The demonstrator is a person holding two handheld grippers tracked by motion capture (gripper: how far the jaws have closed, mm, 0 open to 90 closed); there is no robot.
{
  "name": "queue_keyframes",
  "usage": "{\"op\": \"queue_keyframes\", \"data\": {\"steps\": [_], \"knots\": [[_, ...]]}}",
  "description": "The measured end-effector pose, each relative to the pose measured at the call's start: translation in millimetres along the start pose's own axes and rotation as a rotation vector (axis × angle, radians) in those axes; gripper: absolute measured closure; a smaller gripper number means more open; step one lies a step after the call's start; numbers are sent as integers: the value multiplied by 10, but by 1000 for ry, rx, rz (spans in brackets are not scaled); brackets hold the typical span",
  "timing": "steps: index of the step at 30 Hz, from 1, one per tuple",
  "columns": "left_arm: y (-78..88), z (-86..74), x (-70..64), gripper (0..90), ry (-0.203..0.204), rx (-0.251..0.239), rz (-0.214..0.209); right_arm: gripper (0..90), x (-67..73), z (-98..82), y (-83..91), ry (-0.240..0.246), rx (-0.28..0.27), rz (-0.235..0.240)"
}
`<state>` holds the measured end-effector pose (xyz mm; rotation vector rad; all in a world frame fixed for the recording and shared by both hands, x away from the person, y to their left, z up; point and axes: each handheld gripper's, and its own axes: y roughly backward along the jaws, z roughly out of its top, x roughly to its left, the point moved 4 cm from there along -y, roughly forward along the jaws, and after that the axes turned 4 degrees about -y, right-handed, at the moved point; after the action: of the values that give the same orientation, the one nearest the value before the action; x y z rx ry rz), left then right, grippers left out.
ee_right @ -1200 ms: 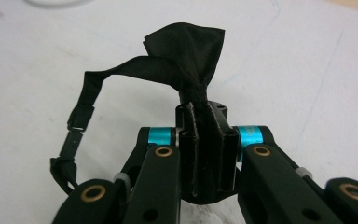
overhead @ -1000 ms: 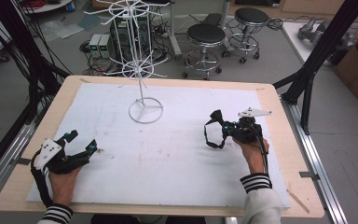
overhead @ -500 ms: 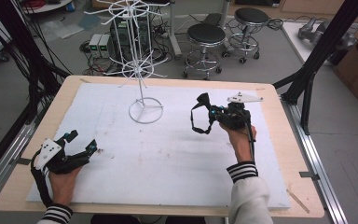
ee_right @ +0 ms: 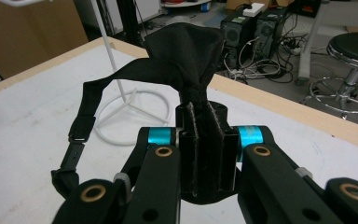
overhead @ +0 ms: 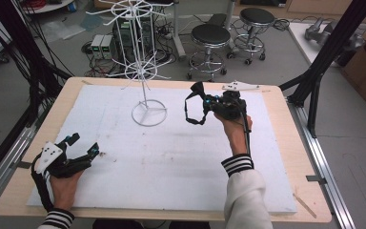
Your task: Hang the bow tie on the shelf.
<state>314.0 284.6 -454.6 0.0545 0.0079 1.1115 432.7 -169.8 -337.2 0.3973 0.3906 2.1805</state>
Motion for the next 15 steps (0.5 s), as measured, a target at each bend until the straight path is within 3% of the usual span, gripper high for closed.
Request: {"op": "queue_keyframes", "data": {"steps": [15], "knots": [[1, -1, 4, 151, 2, 0, 1, 834, 179, 383, -148, 20, -70, 25]]}}
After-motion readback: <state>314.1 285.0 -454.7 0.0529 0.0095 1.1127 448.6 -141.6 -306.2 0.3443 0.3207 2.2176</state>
